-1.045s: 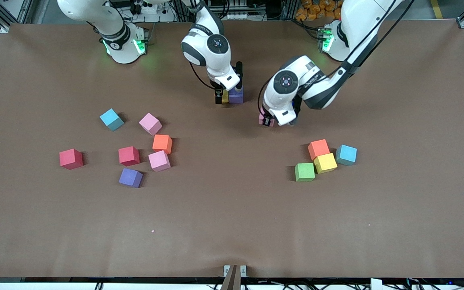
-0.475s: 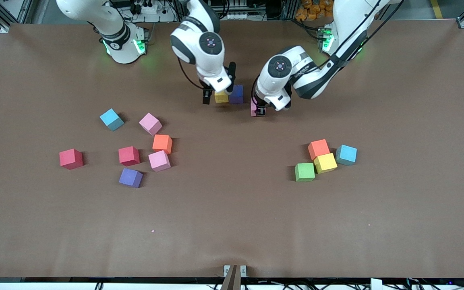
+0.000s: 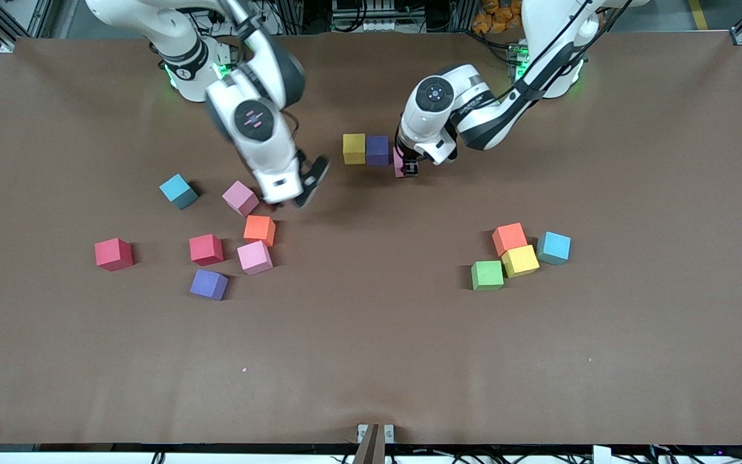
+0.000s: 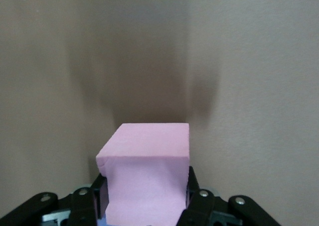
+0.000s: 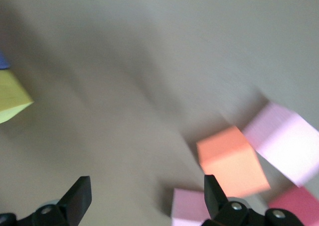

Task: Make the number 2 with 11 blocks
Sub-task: 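Grasp the orange block with the right gripper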

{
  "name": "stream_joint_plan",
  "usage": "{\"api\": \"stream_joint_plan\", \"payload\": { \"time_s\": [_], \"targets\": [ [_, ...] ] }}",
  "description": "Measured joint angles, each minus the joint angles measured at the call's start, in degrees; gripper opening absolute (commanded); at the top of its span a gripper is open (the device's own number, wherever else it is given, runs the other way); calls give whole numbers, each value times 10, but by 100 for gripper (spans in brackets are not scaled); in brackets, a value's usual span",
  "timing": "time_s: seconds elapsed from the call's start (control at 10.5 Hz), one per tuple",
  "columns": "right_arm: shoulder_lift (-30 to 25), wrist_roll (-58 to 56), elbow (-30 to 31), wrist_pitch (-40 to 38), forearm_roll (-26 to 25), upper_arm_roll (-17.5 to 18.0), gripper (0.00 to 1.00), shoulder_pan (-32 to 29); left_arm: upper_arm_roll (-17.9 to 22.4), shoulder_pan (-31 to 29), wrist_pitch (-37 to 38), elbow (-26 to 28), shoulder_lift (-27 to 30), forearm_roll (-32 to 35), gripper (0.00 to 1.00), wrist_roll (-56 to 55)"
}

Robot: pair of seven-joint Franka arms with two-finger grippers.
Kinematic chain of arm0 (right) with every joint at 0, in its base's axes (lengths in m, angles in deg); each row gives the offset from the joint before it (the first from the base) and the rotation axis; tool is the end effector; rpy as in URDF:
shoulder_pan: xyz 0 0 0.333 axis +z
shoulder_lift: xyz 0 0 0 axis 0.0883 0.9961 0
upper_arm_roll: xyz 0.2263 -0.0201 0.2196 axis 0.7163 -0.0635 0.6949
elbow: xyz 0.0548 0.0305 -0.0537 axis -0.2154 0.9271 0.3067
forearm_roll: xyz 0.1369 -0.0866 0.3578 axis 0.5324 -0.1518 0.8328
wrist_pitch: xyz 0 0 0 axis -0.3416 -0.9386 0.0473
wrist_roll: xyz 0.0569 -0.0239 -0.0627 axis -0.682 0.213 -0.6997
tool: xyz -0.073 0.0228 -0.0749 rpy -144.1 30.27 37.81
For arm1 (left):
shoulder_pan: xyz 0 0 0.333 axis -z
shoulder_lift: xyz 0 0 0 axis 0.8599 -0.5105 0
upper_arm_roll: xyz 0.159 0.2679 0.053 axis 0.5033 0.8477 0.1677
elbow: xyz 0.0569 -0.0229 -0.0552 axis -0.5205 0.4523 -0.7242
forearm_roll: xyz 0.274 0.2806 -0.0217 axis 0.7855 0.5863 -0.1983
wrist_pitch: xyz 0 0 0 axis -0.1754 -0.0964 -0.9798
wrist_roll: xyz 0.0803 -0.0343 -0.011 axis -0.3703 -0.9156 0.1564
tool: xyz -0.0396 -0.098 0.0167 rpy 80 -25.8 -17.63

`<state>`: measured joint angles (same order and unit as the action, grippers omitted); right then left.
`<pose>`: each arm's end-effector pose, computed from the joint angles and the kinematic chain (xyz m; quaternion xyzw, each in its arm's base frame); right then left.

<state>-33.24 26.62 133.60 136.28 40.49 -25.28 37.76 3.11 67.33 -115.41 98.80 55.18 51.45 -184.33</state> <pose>0.4729 0.3046 0.3081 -0.8897 -0.4511 0.0702 0.0070 0.3201 -0.4310 0.2192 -0.6889 -0.7179 0.0970 0.0227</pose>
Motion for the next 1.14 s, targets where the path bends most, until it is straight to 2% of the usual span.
{"api": "stream_joint_plan", "payload": {
  "time_s": [0.28,0.57,0.76,1.14],
  "targets": [
    [6,201,-4,-8,-2,-1,100,-14,0,19,-10,9,0,8,29,-2],
    [44,345,-13,-4,-3,-5,100,-56,0,26,-22,22,0,43,29,-8],
    [79,397,-37,0,-3,-6,100,-87,0,26,-27,26,0,44,29,-8],
    [107,458,-44,38,-1,-3,100,-90,0,26,-47,28,-1,44,29,-10]
  ]
}}
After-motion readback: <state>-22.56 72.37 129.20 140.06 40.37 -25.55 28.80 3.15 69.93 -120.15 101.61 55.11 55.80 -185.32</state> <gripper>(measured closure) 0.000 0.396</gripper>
